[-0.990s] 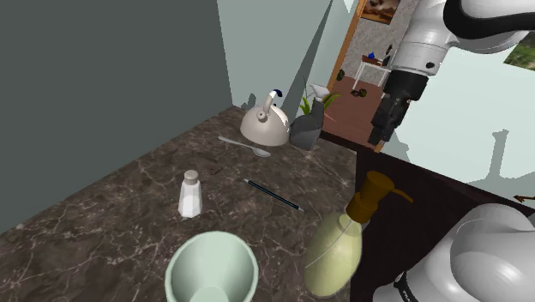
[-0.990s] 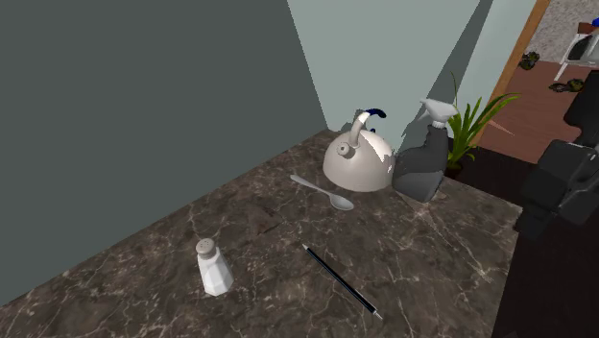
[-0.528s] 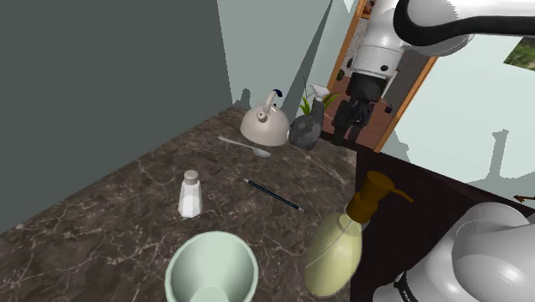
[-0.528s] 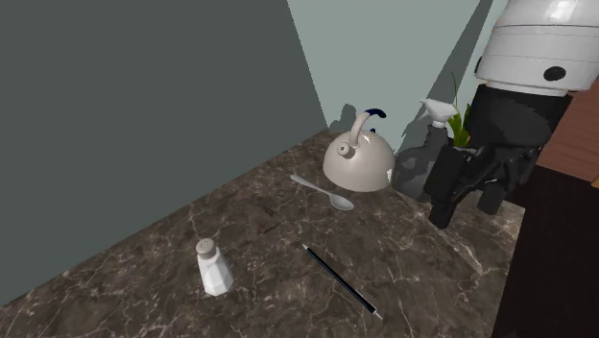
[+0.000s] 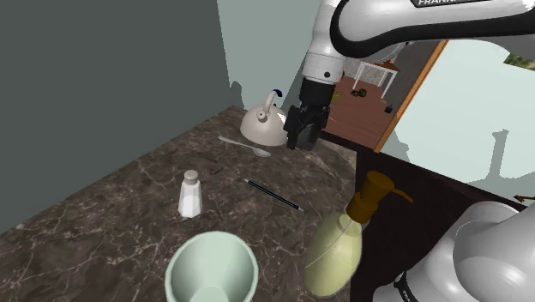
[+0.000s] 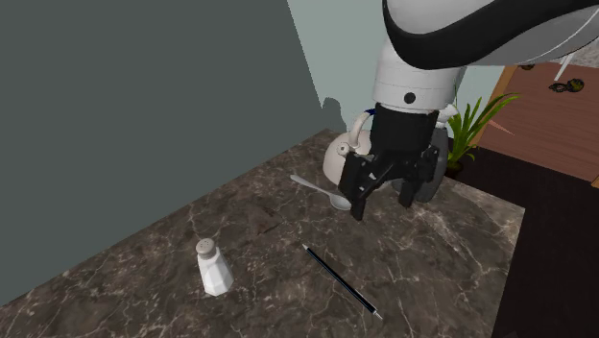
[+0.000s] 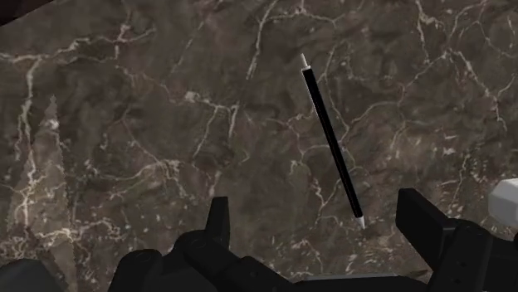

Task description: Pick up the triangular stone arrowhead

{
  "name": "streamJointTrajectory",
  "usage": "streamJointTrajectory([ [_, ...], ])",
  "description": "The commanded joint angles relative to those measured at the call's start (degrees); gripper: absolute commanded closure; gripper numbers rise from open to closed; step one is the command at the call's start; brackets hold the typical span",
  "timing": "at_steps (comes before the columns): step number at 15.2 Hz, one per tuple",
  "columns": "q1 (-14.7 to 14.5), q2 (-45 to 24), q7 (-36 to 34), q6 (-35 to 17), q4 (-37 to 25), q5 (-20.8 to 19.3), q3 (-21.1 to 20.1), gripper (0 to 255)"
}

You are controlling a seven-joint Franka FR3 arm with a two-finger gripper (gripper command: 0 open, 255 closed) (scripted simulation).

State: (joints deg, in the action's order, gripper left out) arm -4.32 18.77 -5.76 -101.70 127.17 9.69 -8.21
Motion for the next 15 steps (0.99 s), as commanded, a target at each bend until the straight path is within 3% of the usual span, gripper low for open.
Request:
streamJointTrajectory([
  [1, -0.5, -4.7, -1.8, -1.8, -3.0, -0.3, -1.4, 0],
  [8, -2.5, -19.8, -8.2, -5.4, -14.7, -3.5, -5.1, 0],
  [15, -6.1, -36.0, -14.4, -5.2, -30.6, -8.6, -6.6, 0],
])
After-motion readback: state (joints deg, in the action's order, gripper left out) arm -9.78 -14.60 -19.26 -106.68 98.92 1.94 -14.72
